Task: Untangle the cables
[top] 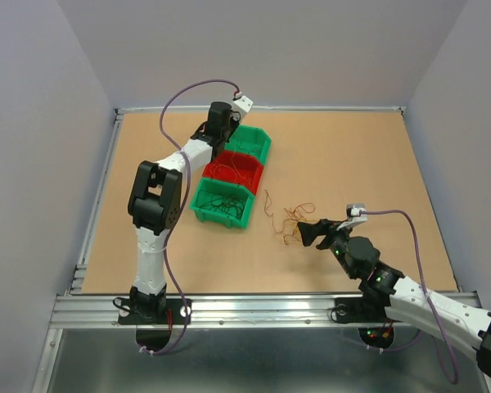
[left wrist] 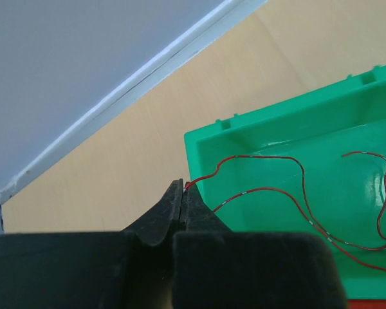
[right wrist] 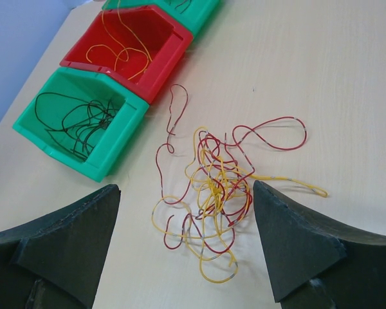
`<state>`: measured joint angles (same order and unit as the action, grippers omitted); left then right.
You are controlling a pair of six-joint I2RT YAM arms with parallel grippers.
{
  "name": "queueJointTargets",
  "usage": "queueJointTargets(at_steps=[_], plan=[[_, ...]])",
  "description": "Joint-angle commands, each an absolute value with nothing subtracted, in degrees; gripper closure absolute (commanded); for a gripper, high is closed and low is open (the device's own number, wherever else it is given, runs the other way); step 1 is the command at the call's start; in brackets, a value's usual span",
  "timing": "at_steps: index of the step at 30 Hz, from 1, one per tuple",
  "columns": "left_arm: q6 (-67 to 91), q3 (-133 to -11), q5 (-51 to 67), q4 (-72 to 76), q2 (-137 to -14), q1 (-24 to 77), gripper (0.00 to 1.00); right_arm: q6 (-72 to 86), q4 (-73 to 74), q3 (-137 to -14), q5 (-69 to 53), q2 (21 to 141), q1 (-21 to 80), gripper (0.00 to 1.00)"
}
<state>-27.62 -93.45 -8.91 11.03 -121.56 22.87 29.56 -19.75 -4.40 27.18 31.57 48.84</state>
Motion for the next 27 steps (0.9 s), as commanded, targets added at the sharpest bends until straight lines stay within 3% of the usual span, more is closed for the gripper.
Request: queueJointTargets(at_steps=[1, 5, 15, 27], plan=[[-30.8, -95.3, -3.2, 11.6, -118.0, 23.2, 1.0, 29.0, -21.8, -5.3, 27.3, 31.3, 49.3, 0.11], [-31.5, -103.2, 1.3, 3.2, -122.8, 23.5, 1.0, 29.0, -21.6, -5.2, 27.1, 31.2, 49.3, 0.11], [-30.8, -122.3, -1.7, -16.6, -136.4, 24.4, 1.0, 29.1, -20.1, -5.0, 26.8, 29.4, 49.3, 0.11], [-34.9, -118.0, -0.9, -26.5, -135.4, 24.4, 0.93, 29.3, -20.6, -5.4, 25.5, 30.5, 49.2, 0.11]])
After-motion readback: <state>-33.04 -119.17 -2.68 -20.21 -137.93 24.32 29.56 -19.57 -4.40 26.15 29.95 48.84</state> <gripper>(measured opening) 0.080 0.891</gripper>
